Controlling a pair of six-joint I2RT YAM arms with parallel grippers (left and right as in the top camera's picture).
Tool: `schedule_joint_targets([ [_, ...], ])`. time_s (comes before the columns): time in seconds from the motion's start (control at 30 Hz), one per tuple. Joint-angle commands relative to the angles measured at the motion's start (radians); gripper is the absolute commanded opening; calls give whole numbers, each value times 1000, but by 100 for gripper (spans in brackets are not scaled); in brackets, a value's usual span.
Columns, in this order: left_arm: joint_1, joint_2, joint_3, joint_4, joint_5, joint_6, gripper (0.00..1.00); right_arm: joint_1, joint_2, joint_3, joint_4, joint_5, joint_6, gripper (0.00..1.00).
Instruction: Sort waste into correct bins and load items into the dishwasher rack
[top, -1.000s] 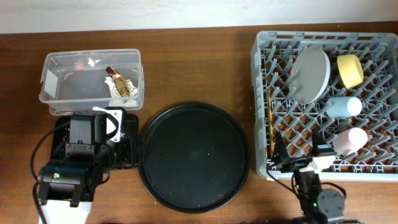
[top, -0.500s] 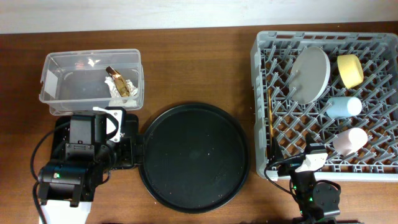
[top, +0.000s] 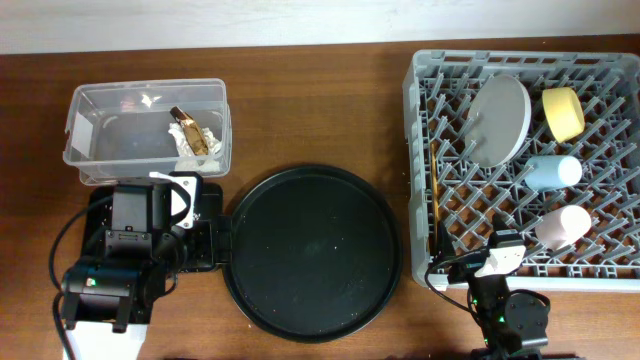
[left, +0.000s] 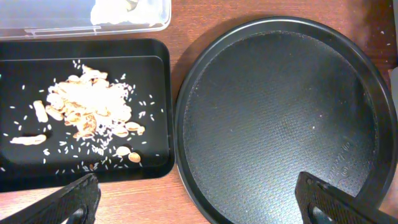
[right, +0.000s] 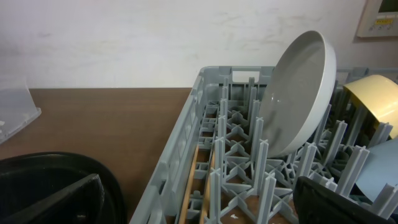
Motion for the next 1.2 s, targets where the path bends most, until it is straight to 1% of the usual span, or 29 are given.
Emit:
schedule_joint_targets([
  [0.0, 2, -5, -3, 1, -11, -13, 99, -7, -10, -5, -3, -17, -3, 98],
  [0.57, 1, -24, -6, 2, -11, -13, 99, -7, -10, -5, -3, -17, -3, 98],
  [0.6, 1, -58, -14, 0, -18, -10, 99, -7, -10, -5, -3, -17, -3, 98],
  [0.63, 2, -94, -26, 4, -72, 3, 99, -7, -10, -5, -3, -17, -3, 98],
  [0.67, 2, -168, -67, 19, -124, 2, 99, -7, -10, -5, -3, -17, -3, 98],
  [0.7, 2, -225, -112, 55, -142, 2, 99, -7, -10, -5, -3, -17, -3, 98],
  [0.83, 2, -565, -478, 418, -142, 2, 99, -7, -10, -5, -3, -17, -3, 98],
  [0.93, 18, -765, -737, 689, -137, -29, 99, -7, -10, -5, -3, -17, -3, 98],
  [0.97, 25, -803, -787, 744, -136, -42, 99, -7, -10, -5, -3, -17, -3, 98],
  [1.03, 35, -882, -902, 903, -123, -42, 99, -7, -10, -5, -3, -17, -3, 98],
  [1.17, 35, -943, -1016, 1074, -122, -36, 99, -7, -10, -5, -3, -17, -3, 98],
])
